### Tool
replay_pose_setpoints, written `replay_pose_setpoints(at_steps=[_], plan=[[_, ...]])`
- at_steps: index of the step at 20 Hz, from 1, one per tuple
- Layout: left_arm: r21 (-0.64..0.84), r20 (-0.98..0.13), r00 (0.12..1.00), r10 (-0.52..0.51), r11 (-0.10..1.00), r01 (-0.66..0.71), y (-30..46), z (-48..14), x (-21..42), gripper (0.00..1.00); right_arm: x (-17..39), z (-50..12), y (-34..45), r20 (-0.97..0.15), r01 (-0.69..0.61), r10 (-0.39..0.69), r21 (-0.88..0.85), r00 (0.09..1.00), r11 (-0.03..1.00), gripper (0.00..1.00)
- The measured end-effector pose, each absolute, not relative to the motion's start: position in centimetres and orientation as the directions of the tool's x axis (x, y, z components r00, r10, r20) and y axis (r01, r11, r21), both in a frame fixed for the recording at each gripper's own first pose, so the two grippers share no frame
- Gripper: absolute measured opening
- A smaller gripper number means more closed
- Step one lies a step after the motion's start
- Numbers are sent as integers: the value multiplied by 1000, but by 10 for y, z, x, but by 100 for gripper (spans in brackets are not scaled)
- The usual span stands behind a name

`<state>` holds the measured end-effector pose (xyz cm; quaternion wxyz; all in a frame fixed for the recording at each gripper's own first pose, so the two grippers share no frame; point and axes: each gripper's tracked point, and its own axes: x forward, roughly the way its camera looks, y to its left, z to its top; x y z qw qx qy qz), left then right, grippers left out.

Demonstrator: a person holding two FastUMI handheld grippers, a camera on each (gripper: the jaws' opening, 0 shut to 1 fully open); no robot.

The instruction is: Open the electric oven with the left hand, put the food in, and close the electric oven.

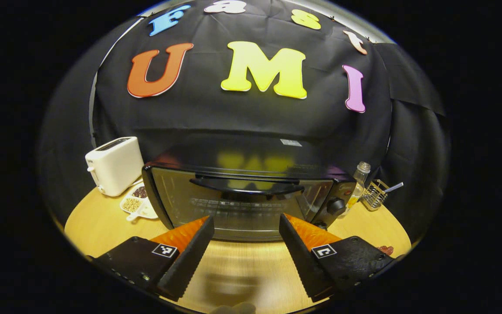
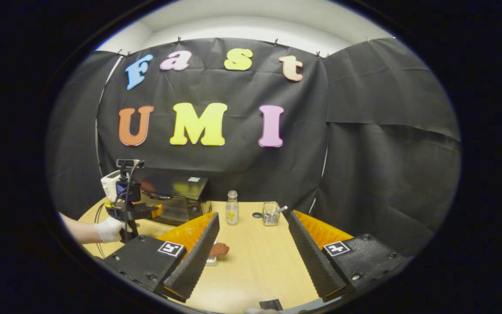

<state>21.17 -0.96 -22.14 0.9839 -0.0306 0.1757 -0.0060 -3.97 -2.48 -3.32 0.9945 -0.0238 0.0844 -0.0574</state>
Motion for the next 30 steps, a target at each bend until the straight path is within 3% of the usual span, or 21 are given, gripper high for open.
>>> replay_pose_setpoints(at_steps=[1, 2, 3, 8, 14, 30], plan=[[-21, -315, 949, -4, 1000, -3, -5, -212, 213, 96, -40, -33, -25, -168, 111, -119, -57, 979, 992, 100], [2, -285, 958, -1, 1000, 2, -6, -202, 216, 84, -39, -35, -24, -171, 110, -118, -55, 978, 992, 100], [5, -272, 962, -9, 1000, 10, -11, -195, 218, 95, -40, -35, -24, -173, 111, -119, -55, 978, 992, 100], [-26, -239, 970, -39, 999, 34, -24, -176, 244, 95, -39, -35, -27, -170, 124, -134, -71, 976, 990, 100], [24, -276, 961, 3, 1000, 4, -15, -188, 260, 96, -35, -35, -34, -176, 147, -157, -71, 972, 987, 98], [23, -303, 952, -28, 999, 37, -20, -209, 188, 97, -47, -49, -22, -201, 96, -105, -51, 974, 994, 100]])
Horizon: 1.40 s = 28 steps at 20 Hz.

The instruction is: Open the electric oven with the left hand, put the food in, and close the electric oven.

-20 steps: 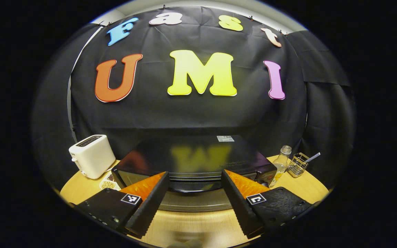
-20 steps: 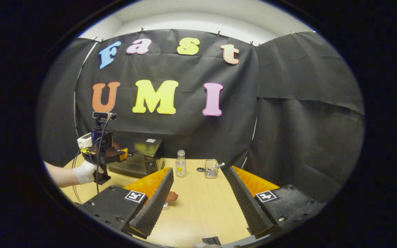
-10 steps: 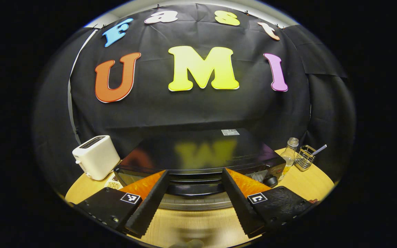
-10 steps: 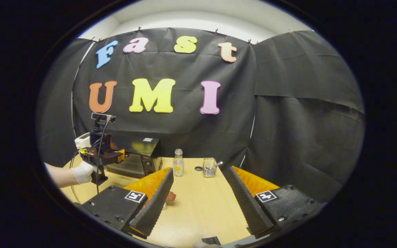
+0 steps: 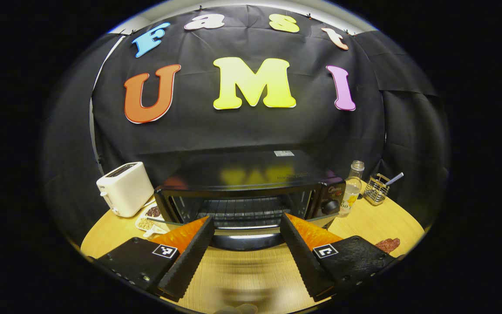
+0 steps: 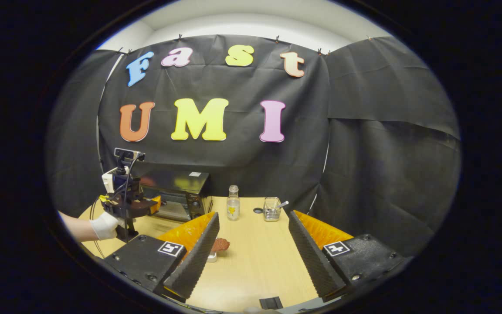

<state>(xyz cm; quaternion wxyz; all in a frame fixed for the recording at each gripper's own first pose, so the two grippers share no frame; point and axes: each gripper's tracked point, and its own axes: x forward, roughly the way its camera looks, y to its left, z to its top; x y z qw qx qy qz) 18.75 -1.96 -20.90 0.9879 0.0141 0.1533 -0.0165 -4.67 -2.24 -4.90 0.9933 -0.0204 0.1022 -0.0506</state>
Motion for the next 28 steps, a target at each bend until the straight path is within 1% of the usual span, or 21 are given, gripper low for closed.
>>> replay_pose_setpoints(at_steps=[8, 9, 10, 11, 12, 13, 14, 15, 16, 17, 19, 20, 21, 22, 28], plan=[[24, -376, 926, -32, 999, 44, -22, -255, 136, 97, -65, -62, -22, -227, 75, -83, -46, 970, 996, 100], [23, -395, 918, -32, 999, 44, -22, -265, 129, 97, -67, -62, -22, -230, 74, -83, -47, 970, 996, 100], [20, -411, 911, -31, 999, 43, -22, -272, 124, 96, -68, -64, -24, -234, 74, -83, -46, 969, 996, 98], [14, -431, 902, -31, 999, 41, -21, -282, 117, 96, -69, -65, -23, -236, 73, -81, -42, 968, 996, 98], [6, -453, 891, -30, 999, 37, -22, -293, 112, 95, -70, -67, -23, -241, 75, -83, -42, 967, 996, 100], [6, -467, 884, -29, 999, 36, -22, -302, 109, 95, -70, -69, -24, -245, 75, -84, -47, 966, 996, 98], [10, -484, 875, -28, 999, 38, -22, -310, 105, 97, -71, -69, -25, -247, 75, -86, -52, 965, 996, 100], [16, -501, 865, -28, 999, 41, -21, -318, 101, 97, -72, -67, -26, -246, 78, -90, -57, 965, 995, 100], [20, -514, 857, -27, 999, 43, -20, -324, 98, 97, -74, -66, -26, -246, 78, -91, -61, 965, 995, 100], [23, -520, 854, -27, 999, 46, -20, -329, 97, 97, -76, -67, -27, -245, 81, -95, -67, 965, 994, 98], [18, -543, 839, -26, 999, 42, -21, -337, 95, 97, -78, -69, -29, -250, 86, -101, -72, 963, 994, 98], [16, -544, 839, -24, 999, 40, -21, -339, 96, 97, -80, -71, -30, -255, 89, -104, -72, 961, 993, 100], [16, -551, 834, -25, 999, 40, -20, -341, 98, 97, -81, -72, -31, -260, 91, -106, -70, 960, 993, 98], [12, -558, 829, -28, 999, 42, -21, -343, 99, 97, -81, -74, -32, -264, 95, -110, -69, 958, 993, 100], [18, -590, 807, -30, 999, 51, -22, -350, 97, 97, -78, -78, -32, -274, 102, -118, -71, 954, 992, 100]])
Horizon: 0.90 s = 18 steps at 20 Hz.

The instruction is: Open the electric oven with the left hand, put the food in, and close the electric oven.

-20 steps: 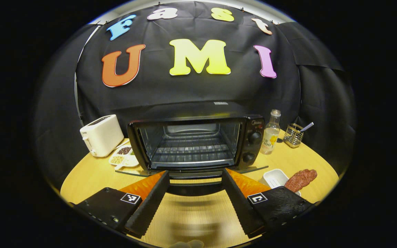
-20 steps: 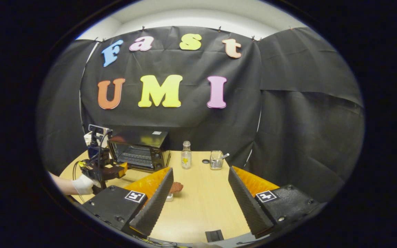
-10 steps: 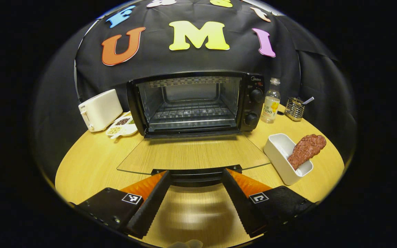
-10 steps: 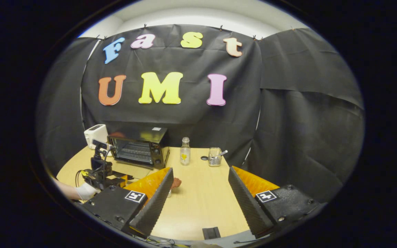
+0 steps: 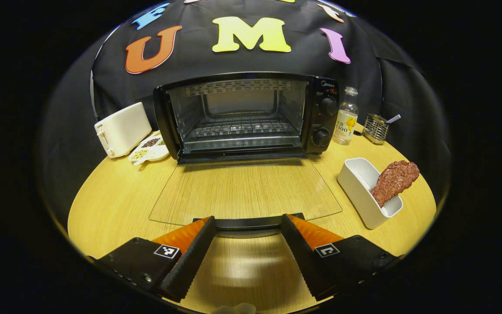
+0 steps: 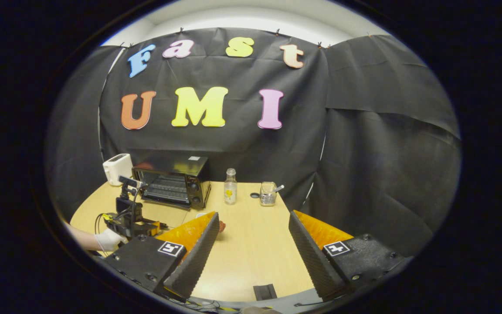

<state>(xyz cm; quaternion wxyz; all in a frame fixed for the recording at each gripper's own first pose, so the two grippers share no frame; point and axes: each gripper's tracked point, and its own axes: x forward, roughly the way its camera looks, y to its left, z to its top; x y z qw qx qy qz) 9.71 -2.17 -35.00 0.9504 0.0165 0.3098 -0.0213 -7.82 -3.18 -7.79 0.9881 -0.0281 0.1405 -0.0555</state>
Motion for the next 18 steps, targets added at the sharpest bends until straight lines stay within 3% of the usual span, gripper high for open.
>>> replay_pose_setpoints(at_steps=[8, 13, 18], plan=[[26, -573, 820, -13, 999, 34, -11, -339, 94, 97, -55, -97, -26, -297, 63, -74, -47, 952, 997, 100], [14, -507, 862, 11, 1000, -5, 13, -299, 76, 97, -9, -125, -31, -333, 6, -11, -14, 943, 1000, 100], [25, -438, 898, 41, 999, -34, 29, -244, 51, 97, 53, -185, -26, -444, -93, 115, 71, 889, 993, 100]])
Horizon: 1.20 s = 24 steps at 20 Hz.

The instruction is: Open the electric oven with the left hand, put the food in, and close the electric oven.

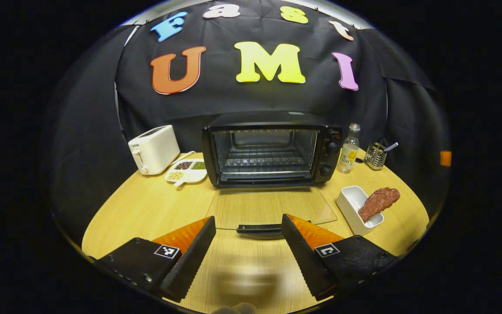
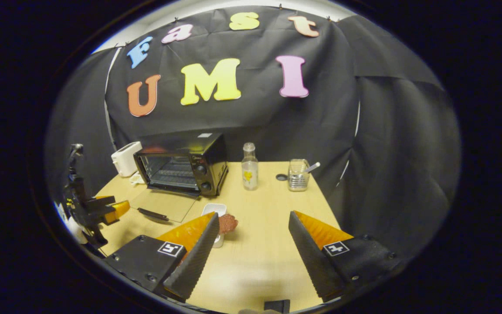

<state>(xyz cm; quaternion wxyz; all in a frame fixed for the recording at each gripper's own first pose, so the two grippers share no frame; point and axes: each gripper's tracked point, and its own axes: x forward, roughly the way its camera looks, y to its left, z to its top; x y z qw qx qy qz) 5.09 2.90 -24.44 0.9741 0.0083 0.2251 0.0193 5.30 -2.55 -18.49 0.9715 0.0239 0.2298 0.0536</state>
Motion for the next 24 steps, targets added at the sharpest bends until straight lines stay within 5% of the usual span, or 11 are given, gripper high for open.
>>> replay_pose_setpoints(at_steps=[7, 11, 14, 15, 16, 17, 18, 21, 24], plan=[[72, -412, 890, 196, 981, -182, 49, -200, 12, 96, 124, -268, 6, -601, -219, 339, 266, 723, 939, 98], [61, -437, 853, 285, 956, -288, 55, -196, -6, 97, 136, -303, 26, -657, -218, 477, 439, 583, 872, 84], [53, -453, 831, 323, 940, -337, 54, -190, -20, 97, 141, -314, 40, -652, -178, 563, 560, 508, 809, 58], [53, -450, 827, 338, 934, -353, 55, -188, -23, 97, 142, -318, 42, -652, -158, 578, 585, 491, 795, 58], [55, -449, 822, 351, 929, -367, 56, -186, -26, 97, 142, -319, 43, -649, -142, 596, 612, 473, 778, 40], [54, -444, 819, 363, 924, -380, 57, -183, -30, 97, 142, -320, 45, -640, -128, 619, 641, 456, 757, 41], [52, -441, 817, 373, 919, -391, 61, -183, -33, 96, 140, -319, 46, -631, -115, 638, 666, 442, 737, 24], [55, -449, 799, 400, 905, -422, 61, -186, -40, 97, 139, -321, 47, -619, -76, 667, 707, 415, 703, 14], [56, -445, 801, 401, 905, -422, 60, -185, -48, 97, 133, -313, 47, -597, -89, 691, 727, 408, 681, 16]])
